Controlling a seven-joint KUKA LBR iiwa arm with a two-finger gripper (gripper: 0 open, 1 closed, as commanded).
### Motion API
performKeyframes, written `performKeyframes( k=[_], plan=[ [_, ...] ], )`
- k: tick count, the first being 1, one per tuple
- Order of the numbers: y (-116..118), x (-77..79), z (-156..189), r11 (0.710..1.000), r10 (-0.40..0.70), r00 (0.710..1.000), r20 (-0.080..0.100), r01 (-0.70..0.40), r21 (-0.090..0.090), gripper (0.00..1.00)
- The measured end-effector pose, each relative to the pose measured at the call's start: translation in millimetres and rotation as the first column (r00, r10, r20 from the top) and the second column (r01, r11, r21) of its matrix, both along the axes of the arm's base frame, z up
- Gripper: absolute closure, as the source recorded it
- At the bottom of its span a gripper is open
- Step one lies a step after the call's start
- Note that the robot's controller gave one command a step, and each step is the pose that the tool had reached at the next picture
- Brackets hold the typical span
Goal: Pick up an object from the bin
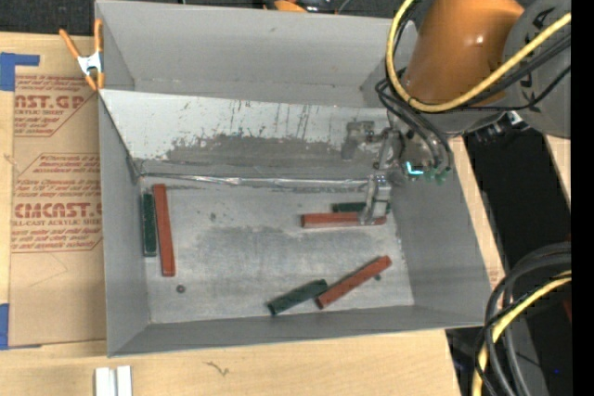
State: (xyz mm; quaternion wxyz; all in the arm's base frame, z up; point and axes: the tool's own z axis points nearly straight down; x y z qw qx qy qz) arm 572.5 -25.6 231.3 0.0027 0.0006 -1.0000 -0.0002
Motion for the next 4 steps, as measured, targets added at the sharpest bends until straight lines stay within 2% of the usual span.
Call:
performKeyframes(
  k=[1,2,3,4],
  plan=[
    [-15,-19.9,-147,0.959,0.284,0.959,0.002,-0.284,0.001,0.00],
    [-22,-5.9,-161,0.957,0.291,0.957,0.010,-0.291,0.000,0.00],
    [-22,-4.2,-159,0.957,0.291,0.957,0.016,-0.291,-0.002,1.00],
    [-22,-6.6,-161,0.957,0.291,0.957,0.008,-0.291,0.000,0.00]
  ],
)
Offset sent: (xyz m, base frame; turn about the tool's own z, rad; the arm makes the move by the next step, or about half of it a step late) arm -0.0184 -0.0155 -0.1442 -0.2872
